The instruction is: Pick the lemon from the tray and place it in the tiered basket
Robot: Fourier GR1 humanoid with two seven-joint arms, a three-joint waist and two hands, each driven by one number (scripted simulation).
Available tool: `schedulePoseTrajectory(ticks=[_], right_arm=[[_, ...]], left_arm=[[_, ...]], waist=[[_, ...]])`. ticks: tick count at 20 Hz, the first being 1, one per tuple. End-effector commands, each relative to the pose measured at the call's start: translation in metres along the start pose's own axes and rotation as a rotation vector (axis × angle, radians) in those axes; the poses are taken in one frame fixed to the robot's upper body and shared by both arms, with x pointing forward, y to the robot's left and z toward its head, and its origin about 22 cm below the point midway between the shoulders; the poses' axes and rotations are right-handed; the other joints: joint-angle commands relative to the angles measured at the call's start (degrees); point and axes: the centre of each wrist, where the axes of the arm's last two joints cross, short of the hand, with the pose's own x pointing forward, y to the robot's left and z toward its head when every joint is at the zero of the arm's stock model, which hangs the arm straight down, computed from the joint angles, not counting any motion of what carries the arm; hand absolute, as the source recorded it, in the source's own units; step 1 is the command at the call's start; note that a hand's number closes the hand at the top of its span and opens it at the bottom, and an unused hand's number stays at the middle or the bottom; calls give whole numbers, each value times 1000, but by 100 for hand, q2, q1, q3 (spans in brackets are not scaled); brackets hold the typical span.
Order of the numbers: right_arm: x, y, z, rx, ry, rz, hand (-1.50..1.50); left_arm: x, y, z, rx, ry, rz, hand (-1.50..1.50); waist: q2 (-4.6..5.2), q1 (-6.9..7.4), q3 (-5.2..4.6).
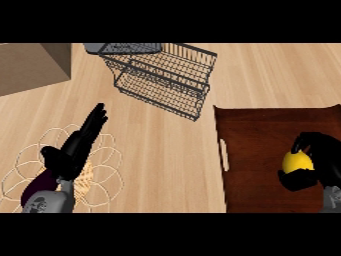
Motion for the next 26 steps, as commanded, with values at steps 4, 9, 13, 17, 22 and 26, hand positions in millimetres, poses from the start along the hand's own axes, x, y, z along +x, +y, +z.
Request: schedulePoseTrajectory(ticks=[4,9,13,17,22,26], right_arm=[[25,-49,50,-182,-167,-423,150],[58,-95,74,-307,-269,-415,150],[105,-133,102,-286,-293,-406,150],[161,-153,80,-290,-299,-477,150],[225,-172,76,-253,-286,-468,150],[253,-190,45,-210,-286,-515,150]], left_arm=[[3,-6,-1,3,10,14,0],[-7,-2,11,-16,7,-1,0],[-10,-2,-1,-43,-7,-5,0],[-14,-15,1,-42,-8,9,0],[-3,-15,-4,-51,-11,13,0],[-6,-1,-6,-45,-13,0,0]], waist=[[-17,-17,7],[22,140,2],[32,151,-11],[46,202,-5],[45,259,-6],[69,263,-4]])
